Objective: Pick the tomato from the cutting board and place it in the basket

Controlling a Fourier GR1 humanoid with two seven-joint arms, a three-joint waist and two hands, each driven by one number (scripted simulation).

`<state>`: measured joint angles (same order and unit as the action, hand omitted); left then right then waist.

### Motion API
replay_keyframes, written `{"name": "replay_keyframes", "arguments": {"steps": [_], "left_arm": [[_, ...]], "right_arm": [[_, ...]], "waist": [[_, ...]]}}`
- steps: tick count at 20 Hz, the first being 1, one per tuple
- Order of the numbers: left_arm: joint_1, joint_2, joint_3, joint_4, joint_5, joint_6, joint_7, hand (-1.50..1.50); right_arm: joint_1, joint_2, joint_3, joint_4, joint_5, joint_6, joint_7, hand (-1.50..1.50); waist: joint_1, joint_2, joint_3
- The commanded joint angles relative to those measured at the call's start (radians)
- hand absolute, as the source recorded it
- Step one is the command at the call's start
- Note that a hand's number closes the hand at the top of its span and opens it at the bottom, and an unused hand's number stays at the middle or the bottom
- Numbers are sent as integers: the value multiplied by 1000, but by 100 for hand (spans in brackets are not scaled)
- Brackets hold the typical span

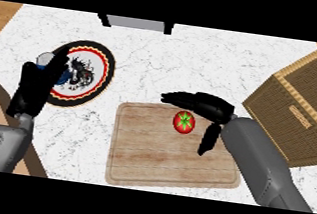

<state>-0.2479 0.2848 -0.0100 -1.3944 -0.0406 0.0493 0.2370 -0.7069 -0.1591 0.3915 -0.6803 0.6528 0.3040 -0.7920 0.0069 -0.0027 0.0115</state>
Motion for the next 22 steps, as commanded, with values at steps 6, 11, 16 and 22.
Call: {"name": "replay_keyframes", "arguments": {"steps": [6,11,16,22], "left_arm": [[-11,-18,24,79,-5,-16,-54,0],[-26,-33,20,43,-1,0,19,0],[73,-7,13,-60,8,-32,15,0],[69,12,53,5,7,-5,24,0]], "right_arm": [[-6,51,7,107,105,-147,-111,150],[-24,56,-23,102,131,-236,-137,150],[27,89,7,90,216,-352,-21,150],[131,2,102,62,408,-451,396,150]], "waist": [[2,8,-11],[0,5,-11],[0,-1,-12],[-88,-35,-19]]}}
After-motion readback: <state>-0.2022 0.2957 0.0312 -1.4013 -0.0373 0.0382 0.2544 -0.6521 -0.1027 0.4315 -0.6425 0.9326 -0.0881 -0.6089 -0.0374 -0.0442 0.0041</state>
